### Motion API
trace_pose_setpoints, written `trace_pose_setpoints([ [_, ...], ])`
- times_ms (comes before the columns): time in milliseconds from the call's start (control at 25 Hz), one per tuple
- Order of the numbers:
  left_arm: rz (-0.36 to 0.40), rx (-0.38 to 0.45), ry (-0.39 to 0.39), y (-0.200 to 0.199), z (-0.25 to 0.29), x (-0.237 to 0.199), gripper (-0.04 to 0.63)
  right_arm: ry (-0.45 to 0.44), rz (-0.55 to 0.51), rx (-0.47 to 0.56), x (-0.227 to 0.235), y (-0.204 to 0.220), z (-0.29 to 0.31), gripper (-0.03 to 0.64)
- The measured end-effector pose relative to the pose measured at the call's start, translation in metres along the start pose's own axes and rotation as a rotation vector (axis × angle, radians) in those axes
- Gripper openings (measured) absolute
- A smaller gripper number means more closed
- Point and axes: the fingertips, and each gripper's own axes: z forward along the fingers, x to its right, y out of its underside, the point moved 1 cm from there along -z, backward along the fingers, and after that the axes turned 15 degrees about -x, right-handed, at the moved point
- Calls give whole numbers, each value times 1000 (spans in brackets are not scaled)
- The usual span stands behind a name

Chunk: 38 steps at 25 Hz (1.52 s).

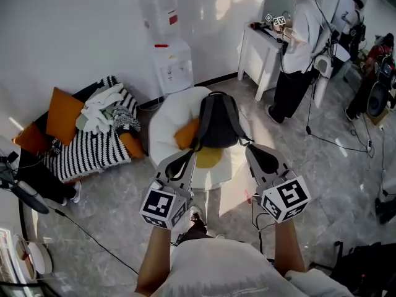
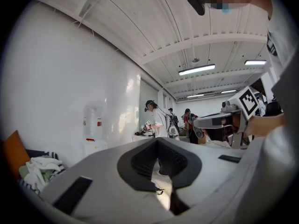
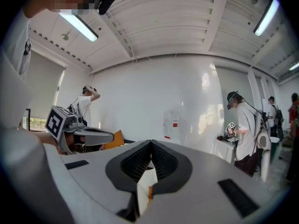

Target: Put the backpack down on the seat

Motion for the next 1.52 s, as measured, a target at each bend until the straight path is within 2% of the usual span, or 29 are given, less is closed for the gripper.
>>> trace_pose_setpoints([
  [160,12,4,-21,0,-12,11,3,-13,-1,6,-4,5,-16,3],
  [600,43,-11,-42,7,-24,31,3,24,-12,-4,-6,18,-30,3],
  [1520,37,-43,-37,10,-5,24,3,-5,-8,-32,-1,23,-12,3],
])
